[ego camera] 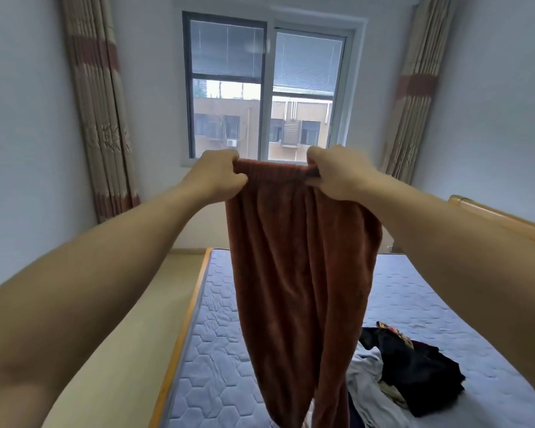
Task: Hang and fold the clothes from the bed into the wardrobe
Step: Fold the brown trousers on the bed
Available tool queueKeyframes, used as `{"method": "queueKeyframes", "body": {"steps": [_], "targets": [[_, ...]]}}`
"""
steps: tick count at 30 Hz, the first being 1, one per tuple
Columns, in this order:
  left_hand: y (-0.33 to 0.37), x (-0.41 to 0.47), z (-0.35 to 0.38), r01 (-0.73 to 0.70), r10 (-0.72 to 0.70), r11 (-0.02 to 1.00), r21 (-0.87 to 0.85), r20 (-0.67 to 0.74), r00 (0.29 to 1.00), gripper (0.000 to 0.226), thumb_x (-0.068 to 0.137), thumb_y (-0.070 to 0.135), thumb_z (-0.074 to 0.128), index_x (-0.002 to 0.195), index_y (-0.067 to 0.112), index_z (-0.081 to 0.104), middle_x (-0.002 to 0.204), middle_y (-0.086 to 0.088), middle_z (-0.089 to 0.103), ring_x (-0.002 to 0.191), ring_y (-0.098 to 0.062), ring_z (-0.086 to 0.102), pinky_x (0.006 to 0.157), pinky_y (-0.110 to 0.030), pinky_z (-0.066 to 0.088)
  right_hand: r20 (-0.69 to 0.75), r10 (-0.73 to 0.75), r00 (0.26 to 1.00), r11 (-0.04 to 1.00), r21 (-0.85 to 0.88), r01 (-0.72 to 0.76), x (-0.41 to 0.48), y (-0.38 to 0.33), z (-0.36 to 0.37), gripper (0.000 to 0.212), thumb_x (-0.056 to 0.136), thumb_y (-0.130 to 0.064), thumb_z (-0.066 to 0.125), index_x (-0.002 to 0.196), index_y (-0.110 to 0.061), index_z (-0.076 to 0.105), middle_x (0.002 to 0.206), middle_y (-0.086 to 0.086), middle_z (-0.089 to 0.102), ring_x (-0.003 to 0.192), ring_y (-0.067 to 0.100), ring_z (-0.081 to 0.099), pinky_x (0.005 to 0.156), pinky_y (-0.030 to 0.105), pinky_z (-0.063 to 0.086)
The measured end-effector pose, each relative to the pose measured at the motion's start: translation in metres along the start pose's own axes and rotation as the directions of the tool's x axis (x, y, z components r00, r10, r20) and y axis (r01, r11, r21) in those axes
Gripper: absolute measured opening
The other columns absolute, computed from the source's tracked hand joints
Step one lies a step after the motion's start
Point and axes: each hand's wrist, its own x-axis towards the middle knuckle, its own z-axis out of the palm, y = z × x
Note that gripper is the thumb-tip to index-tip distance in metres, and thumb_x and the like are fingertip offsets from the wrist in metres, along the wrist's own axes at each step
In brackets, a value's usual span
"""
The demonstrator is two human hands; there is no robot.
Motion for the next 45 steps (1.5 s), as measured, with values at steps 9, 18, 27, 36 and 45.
{"method": "queueKeyframes", "body": {"steps": [9,18,27,36,45], "targets": [[0.016,0.011,0.005,-0.018,0.017,1.0,-0.012,-0.065,0.998,0.023,0.091,0.006,0.053,0.106,0.023,0.058,0.097,0.0,0.062,0.09,-0.024,0.059,0.079,-0.04,0.055,0.118,-0.071,0.991,0.971,0.235,0.041,-0.018,0.021,-0.016,0.028,0.097,-0.039,0.064,0.104,-0.025,0.04,0.083,-0.008,0.051,0.076,0.018,0.053,0.064,0.035,0.041],[0.015,0.02,0.009,0.022,-0.02,0.967,-0.254,0.012,1.0,0.034,0.08,-0.012,0.056,0.101,0.014,0.064,0.099,-0.008,0.063,0.092,-0.028,0.062,0.078,-0.047,0.063,0.409,-0.083,0.909,0.865,0.483,-0.138,-0.026,0.014,-0.032,0.027,0.088,-0.004,0.057,0.079,-0.023,0.073,0.067,-0.018,0.066,0.059,0.0,0.056,0.057,0.017,0.046],[0.011,0.023,0.011,-0.042,0.022,0.956,-0.292,-0.07,0.997,0.038,0.079,-0.011,0.053,0.097,0.02,0.067,0.096,0.0,0.067,0.092,-0.021,0.062,0.082,-0.044,0.062,0.614,-0.137,0.777,0.703,0.613,-0.361,-0.029,0.001,-0.024,0.078,0.071,0.023,0.034,0.112,-0.026,0.08,0.114,-0.004,0.072,0.097,0.018,0.072,0.076,0.029,0.061],[0.003,0.014,0.006,0.029,-0.043,0.932,-0.361,-0.03,0.999,0.03,0.08,-0.008,0.052,0.097,0.013,0.066,0.093,-0.005,0.065,0.089,-0.025,0.065,0.072,-0.037,0.062,0.229,-0.305,0.924,0.941,0.22,0.256,-0.02,-0.012,-0.006,0.019,0.094,-0.043,0.067,0.086,-0.025,0.065,0.076,-0.01,0.06,0.071,0.012,0.057,0.064,0.027,0.045],[-0.003,-0.007,0.022,-0.026,0.113,0.939,-0.343,0.238,0.965,0.067,0.073,0.086,0.051,0.098,0.025,0.065,0.09,0.0,0.068,0.085,-0.019,0.064,0.079,-0.04,0.053,0.194,-0.059,0.979,0.948,0.318,-0.006,0.006,-0.011,-0.006,0.035,0.099,-0.054,0.054,0.08,-0.026,0.062,0.071,-0.003,0.065,0.045,0.007,0.065,0.049,0.019,0.046]]}}
